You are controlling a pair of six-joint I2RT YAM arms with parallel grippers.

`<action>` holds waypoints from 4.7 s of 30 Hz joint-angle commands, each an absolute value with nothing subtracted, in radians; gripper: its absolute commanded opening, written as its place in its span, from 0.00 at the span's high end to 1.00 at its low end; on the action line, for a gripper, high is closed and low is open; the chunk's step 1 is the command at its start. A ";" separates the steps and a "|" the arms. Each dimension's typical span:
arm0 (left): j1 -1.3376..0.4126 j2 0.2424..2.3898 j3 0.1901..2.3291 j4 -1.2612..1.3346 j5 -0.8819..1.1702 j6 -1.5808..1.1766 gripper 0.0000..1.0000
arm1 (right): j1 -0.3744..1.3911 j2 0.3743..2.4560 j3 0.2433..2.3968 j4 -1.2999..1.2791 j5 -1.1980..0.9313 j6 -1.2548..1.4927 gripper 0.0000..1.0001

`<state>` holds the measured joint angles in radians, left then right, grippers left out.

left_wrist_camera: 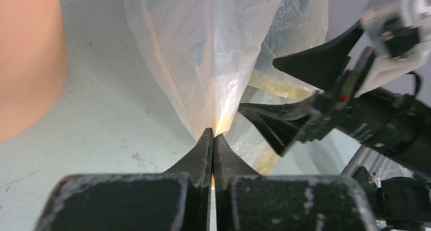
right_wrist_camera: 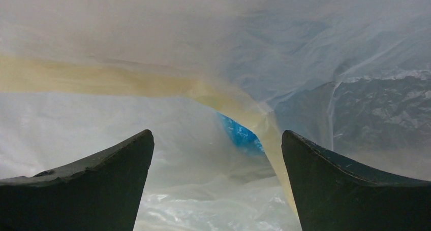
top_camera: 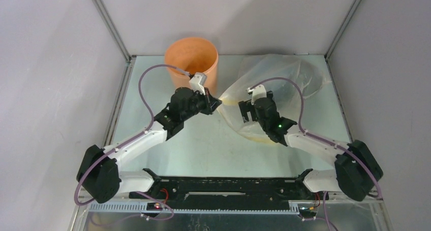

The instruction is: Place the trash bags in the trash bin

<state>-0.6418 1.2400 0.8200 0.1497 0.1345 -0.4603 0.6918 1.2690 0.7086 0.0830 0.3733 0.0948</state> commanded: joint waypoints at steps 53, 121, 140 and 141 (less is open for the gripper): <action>-0.706 1.703 1.448 0.086 0.376 -0.556 1.00 | 0.140 0.872 0.828 -0.264 0.269 0.332 0.00; -0.611 2.100 1.771 -0.019 0.249 -0.533 1.00 | 0.229 1.796 1.164 -0.050 0.129 0.407 1.00; -0.625 2.012 1.690 -0.055 0.256 -0.538 1.00 | 0.383 1.112 1.033 -0.259 -0.137 0.271 1.00; -0.628 2.008 1.689 -0.058 0.255 -0.537 1.00 | 0.417 1.091 1.054 -0.284 -0.143 0.247 1.00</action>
